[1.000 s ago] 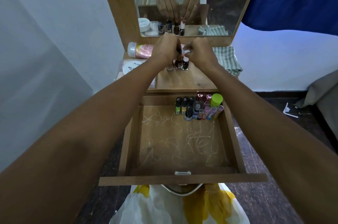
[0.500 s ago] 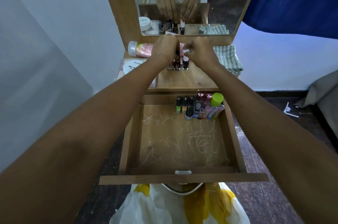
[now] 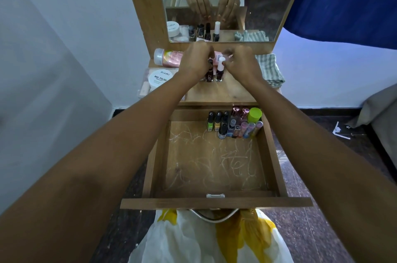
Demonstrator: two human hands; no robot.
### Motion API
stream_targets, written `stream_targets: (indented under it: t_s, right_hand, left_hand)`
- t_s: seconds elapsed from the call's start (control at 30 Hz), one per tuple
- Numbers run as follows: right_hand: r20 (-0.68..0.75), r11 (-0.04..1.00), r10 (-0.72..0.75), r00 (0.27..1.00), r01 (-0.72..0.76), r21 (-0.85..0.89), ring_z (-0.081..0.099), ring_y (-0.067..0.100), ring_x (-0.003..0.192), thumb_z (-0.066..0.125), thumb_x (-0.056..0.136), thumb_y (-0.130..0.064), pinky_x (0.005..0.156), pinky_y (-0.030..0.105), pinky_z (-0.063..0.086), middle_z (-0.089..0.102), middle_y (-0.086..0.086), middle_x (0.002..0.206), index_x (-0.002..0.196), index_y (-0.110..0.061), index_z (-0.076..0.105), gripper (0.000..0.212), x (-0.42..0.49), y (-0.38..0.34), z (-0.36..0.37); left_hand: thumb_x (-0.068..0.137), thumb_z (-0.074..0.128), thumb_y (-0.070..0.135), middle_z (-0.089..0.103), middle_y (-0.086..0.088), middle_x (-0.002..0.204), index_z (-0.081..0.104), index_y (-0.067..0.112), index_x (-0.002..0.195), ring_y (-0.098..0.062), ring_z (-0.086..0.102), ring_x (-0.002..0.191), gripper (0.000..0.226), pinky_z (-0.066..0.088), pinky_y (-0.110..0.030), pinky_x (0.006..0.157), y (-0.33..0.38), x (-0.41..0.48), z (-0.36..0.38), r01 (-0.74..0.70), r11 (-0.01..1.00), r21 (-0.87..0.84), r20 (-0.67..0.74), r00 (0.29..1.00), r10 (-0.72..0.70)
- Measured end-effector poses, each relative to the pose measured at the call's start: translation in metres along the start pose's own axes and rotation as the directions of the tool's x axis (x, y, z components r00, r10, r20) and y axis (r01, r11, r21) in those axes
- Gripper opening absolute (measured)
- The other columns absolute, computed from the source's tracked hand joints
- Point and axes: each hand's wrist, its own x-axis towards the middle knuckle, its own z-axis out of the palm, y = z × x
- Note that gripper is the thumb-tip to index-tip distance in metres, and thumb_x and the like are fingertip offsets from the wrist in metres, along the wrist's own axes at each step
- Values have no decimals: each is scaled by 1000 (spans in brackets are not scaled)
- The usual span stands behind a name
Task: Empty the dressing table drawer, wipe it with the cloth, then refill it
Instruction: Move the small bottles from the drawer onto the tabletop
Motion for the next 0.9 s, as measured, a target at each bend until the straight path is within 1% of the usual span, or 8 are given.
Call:
stream_targets:
  t_s: [0.13, 0.23, 0.37, 0.57, 0.63, 0.7, 0.8, 0.9]
  right_hand:
    - [-74, 1000, -30, 997, 29, -9, 63, 25, 97, 53, 87, -6, 69, 26, 42, 66, 13, 110, 104, -5, 67, 22, -17, -3, -7]
    - [-79, 999, -24, 997, 26, 27, 64, 25, 89, 53, 85, -5, 65, 28, 42, 69, 12, 100, 93, -5, 70, 18, -36, -5, -12]
    - [28, 999, -26, 999, 25, 38, 64, 24, 79, 54, 84, -3, 66, 32, 48, 70, 12, 85, 86, -4, 69, 16, -66, 0, -11]
    - [184, 997, 56, 981, -65, 46, 58, 16, 74, 54, 85, 0, 77, 35, 54, 69, 15, 90, 95, -2, 68, 18, -103, 23, 2]
    - [244, 996, 81, 966, -89, 23, 61, 21, 79, 54, 86, 0, 79, 34, 54, 69, 17, 97, 101, -2, 67, 20, -111, 30, 8]
    - [291, 996, 86, 953, -78, -39, 64, 26, 94, 54, 88, -3, 80, 33, 50, 67, 15, 108, 109, -4, 64, 24, -117, 34, 12]
    - [323, 986, 67, 944, -14, -164, 57, 26, 110, 53, 89, -5, 86, 35, 46, 61, 8, 120, 115, -11, 62, 28, -121, 39, 19]
    - [337, 971, 40, 941, 42, -235, 51, 26, 116, 52, 88, -4, 88, 37, 45, 59, 8, 120, 114, -11, 64, 29, -119, 46, 25]
  left_hand:
    - [81, 60, -1, 68, -17, 105, 68, 4, 103, -30, 63, 98, 24, 53, -37, 82, 7, -19, 1, -9, 999, -43, 3, 1000, 9]
    - [82, 61, 1, 68, -14, 104, 70, 7, 98, -29, 63, 96, 19, 52, -35, 83, 14, -36, 6, -32, 996, -80, 32, 999, 34]
    - [83, 62, 3, 67, -11, 104, 67, 8, 98, -25, 63, 95, 16, 53, -38, 84, 20, -61, 23, -34, 994, -100, 108, 993, 45]
    - [85, 58, 4, 65, -12, 104, 65, 7, 100, -29, 63, 95, 16, 53, -38, 80, 21, -97, 53, 63, 994, -94, 250, 968, -38]
    - [84, 59, 3, 65, -15, 106, 64, 6, 103, -31, 63, 99, 20, 53, -40, 82, 20, -102, 62, 105, 991, -86, 312, 947, -73]
    - [84, 58, 2, 65, -16, 108, 64, 6, 107, -34, 62, 101, 24, 52, -41, 82, 20, -105, 71, 114, 991, -69, 347, 934, -83]
    - [86, 55, 2, 65, -19, 107, 64, 6, 109, -37, 62, 101, 25, 49, -39, 77, 22, -107, 80, 123, 991, -47, 378, 921, -96]
    - [88, 52, 2, 65, -20, 108, 64, 7, 110, -37, 62, 103, 26, 48, -39, 78, 23, -106, 87, 145, 988, -49, 396, 911, -114]
